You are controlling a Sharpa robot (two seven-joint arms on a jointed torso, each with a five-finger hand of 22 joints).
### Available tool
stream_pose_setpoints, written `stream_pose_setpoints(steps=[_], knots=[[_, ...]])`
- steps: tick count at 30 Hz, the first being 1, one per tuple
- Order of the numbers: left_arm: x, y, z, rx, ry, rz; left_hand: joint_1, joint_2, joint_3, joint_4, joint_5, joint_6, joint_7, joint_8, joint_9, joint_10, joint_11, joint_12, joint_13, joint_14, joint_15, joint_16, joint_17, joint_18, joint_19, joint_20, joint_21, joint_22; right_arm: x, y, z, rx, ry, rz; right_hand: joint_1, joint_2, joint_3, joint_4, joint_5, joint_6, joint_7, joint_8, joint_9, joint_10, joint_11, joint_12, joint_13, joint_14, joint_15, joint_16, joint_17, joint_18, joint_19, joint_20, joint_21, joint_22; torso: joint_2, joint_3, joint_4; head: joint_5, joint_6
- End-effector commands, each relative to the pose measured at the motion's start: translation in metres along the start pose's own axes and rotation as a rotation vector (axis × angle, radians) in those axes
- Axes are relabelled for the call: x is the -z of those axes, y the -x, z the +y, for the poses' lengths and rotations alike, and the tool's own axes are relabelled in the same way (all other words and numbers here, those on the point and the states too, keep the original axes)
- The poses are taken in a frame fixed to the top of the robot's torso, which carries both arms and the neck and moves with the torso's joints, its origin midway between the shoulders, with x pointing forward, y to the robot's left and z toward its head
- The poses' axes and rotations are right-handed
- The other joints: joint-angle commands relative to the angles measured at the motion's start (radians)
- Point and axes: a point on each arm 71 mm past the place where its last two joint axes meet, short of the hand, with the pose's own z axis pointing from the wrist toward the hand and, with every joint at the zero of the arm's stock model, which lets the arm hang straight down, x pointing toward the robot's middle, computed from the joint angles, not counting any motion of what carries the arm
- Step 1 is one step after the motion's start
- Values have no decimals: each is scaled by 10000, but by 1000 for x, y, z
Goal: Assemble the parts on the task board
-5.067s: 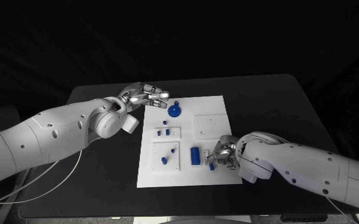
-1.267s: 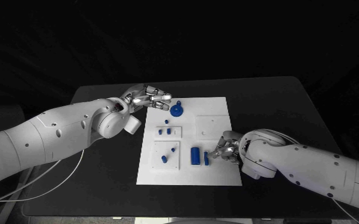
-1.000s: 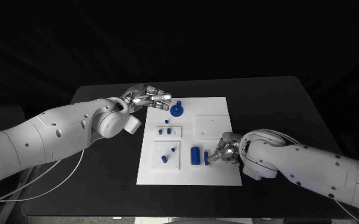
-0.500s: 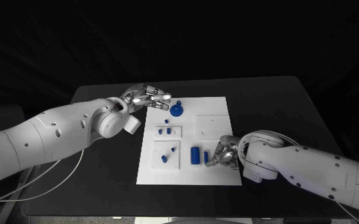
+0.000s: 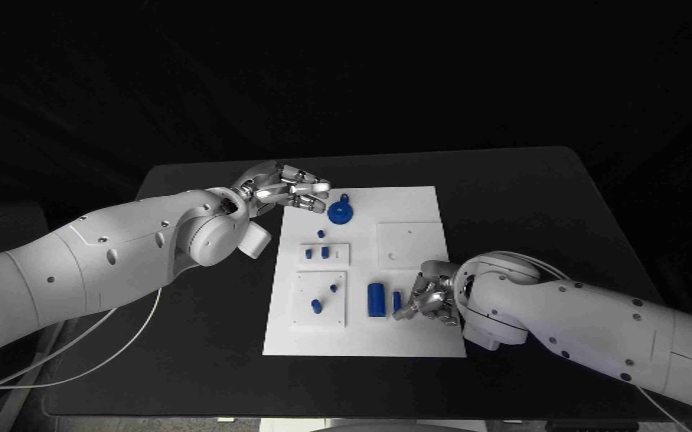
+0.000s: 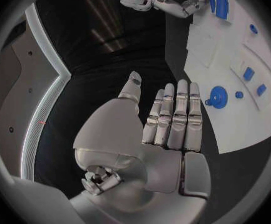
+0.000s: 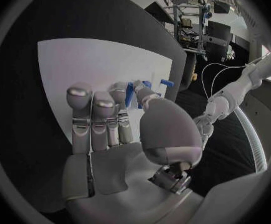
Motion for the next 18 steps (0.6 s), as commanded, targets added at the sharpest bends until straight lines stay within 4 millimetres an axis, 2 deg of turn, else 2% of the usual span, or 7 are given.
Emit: stream_pose_setpoints(steps=[1,7,9,15,18], knots=[[0,-2,-1,21,-86,163,-41,82,-17,58,45,-22,-17,47,7,-93,-6,-16,16,-79,22,-35,10,32,-42,2,-18,-12,-3,1,-1,165,-72,-270,11,192,26,-113,-19,42,-10,-33,12,9,-45,-21,18,18,-81,-1,20,-82,165,-45,58,945,0,-4,1,-1,-11],[0,-2,-1,19,-78,156,-41,82,-17,58,45,-22,-17,47,7,-93,-6,-16,16,-79,22,-35,10,32,-42,2,-18,-12,-6,0,-3,265,-189,-310,154,328,256,-347,-18,54,-39,-32,22,3,-66,-34,27,19,-92,-9,23,-89,163,-56,59,944,-5,-2,0,6,-20],[0,-2,-1,19,-78,157,-41,82,-17,58,45,-22,-17,47,7,-93,-6,-16,16,-79,22,-35,10,32,-42,2,-18,-12,-7,-1,-3,312,-210,-272,-79,365,507,-737,-18,74,-31,-34,44,8,-51,-45,52,25,-89,-20,27,-102,155,-57,55,942,-4,-5,0,6,-14],[0,-2,-1,20,-75,160,-41,82,-17,58,45,-22,-17,47,7,-93,-6,-16,16,-79,22,-35,10,32,-42,2,-18,-12,-8,-1,-4,324,-265,-201,-137,331,527,-840,-8,61,-32,-33,68,1,-56,-49,59,22,-81,-34,15,-92,154,-45,53,941,-3,0,-6,6,-8],[0,-2,-1,18,-79,156,-41,82,-17,58,45,-22,-17,47,7,-93,-6,-16,16,-79,22,-35,10,32,-42,2,-18,-12,-8,-2,-5,110,-248,-141,-304,227,537,-763,21,35,-26,-36,100,-18,-42,-62,44,24,-67,-42,-7,-79,151,-26,23,934,-1,5,-3,-1,1]])
